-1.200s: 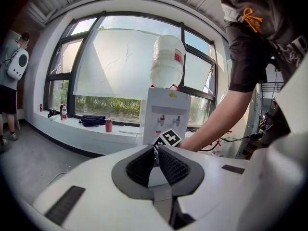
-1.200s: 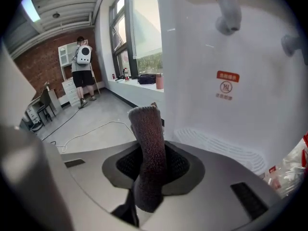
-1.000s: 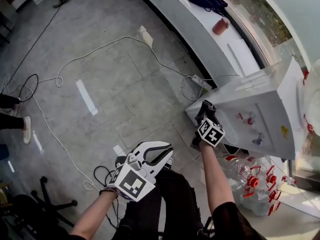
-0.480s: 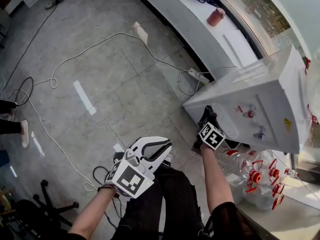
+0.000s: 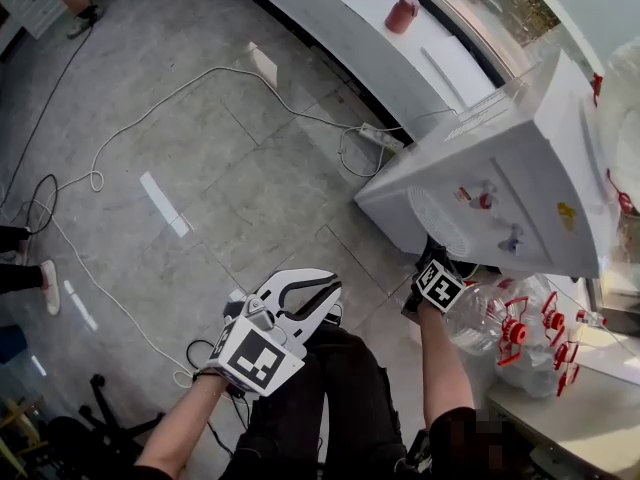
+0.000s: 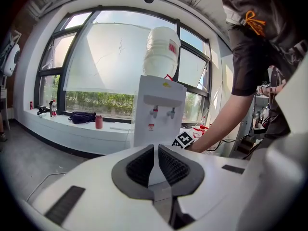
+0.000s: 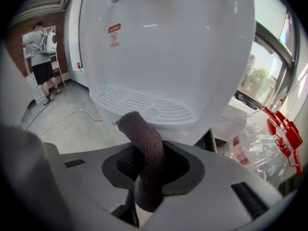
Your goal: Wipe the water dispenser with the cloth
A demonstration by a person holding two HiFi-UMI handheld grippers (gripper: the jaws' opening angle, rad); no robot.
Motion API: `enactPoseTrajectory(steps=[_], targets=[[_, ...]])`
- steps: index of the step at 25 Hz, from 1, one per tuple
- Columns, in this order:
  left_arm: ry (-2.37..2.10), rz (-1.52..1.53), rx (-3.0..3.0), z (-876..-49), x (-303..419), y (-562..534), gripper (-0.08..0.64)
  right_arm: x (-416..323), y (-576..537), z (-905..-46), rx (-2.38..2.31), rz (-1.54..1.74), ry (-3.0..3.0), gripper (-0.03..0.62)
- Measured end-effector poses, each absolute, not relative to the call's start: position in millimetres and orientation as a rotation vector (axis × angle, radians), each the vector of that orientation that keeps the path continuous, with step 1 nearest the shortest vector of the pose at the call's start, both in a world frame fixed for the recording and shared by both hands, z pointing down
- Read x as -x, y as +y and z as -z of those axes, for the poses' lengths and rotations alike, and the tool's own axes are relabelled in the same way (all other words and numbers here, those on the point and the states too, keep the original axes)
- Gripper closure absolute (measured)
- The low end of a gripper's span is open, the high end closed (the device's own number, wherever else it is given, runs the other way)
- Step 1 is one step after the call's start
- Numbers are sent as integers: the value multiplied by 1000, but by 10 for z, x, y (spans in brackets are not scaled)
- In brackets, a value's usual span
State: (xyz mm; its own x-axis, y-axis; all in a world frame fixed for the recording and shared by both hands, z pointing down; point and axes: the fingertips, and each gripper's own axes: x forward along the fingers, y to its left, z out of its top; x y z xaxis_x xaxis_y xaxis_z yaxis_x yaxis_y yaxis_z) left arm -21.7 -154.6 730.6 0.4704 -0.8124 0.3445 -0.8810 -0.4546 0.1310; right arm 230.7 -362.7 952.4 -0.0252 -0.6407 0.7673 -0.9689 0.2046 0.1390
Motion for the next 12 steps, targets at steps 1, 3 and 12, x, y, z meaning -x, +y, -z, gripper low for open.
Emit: enactPoseTrajectory(steps=[1,3,12], targets=[[-1432,-338,-2439,-7297,184,-1546,517,-2427,-3625,-9502,-1530,-564,-1729,481],[-1412,-346,-2451,-7281,128,-1542,517,-2638,-3629,-9443,-1552,-555,-1704,480],[-1359,-366,-2474,-7059,5,-1557,517,-3351,-3662,-9050,-1656,-551,-1610,482]])
